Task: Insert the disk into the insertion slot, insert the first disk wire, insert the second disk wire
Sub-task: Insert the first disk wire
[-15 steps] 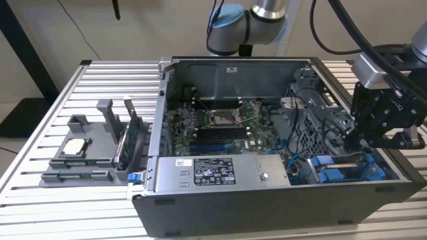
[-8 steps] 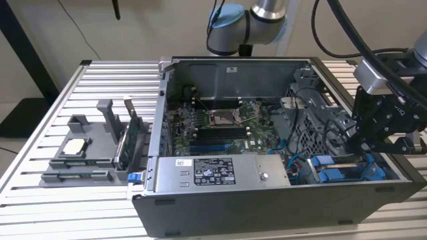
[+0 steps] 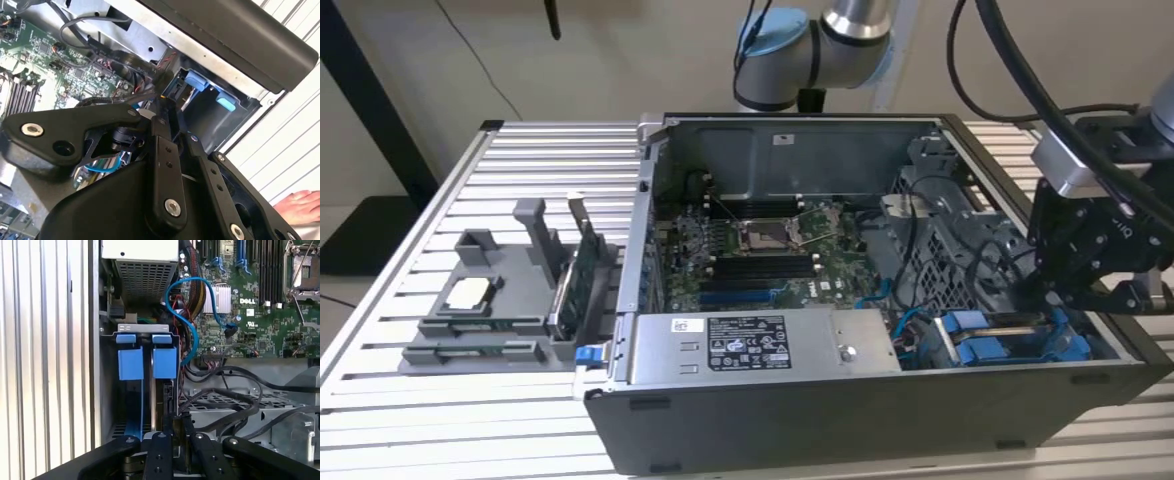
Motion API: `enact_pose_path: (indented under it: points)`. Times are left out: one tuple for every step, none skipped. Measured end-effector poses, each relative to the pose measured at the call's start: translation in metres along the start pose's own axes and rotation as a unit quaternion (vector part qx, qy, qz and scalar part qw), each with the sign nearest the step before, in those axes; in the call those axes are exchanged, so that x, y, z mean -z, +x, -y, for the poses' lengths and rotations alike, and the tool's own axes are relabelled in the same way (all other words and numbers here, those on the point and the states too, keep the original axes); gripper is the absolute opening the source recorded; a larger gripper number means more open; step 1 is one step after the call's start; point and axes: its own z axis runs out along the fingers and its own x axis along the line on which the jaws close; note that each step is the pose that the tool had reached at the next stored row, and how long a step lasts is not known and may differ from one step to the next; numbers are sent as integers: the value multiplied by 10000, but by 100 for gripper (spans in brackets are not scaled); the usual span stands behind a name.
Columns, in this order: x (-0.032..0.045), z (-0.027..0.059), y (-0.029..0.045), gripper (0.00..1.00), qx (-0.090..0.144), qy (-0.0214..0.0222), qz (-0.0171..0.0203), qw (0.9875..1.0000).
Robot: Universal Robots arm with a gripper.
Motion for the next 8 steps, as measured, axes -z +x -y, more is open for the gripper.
enact_pose_path:
  points:
    - [-8, 9, 1, 19, 0, 0, 1, 10000]
    - [-13, 17, 2, 19, 0, 0, 0, 10000]
    - [-17, 22, 4, 19, 0, 0, 0, 10000]
    - [-21, 24, 6, 19, 0, 0, 1, 10000]
    - [-25, 27, 7, 19, -1, 0, 0, 10000]
    - [-29, 30, 9, 19, 0, 0, 0, 10000]
    - [-34, 32, 10, 19, 0, 0, 1, 10000]
    - [-39, 32, 11, 19, 0, 0, 1, 10000]
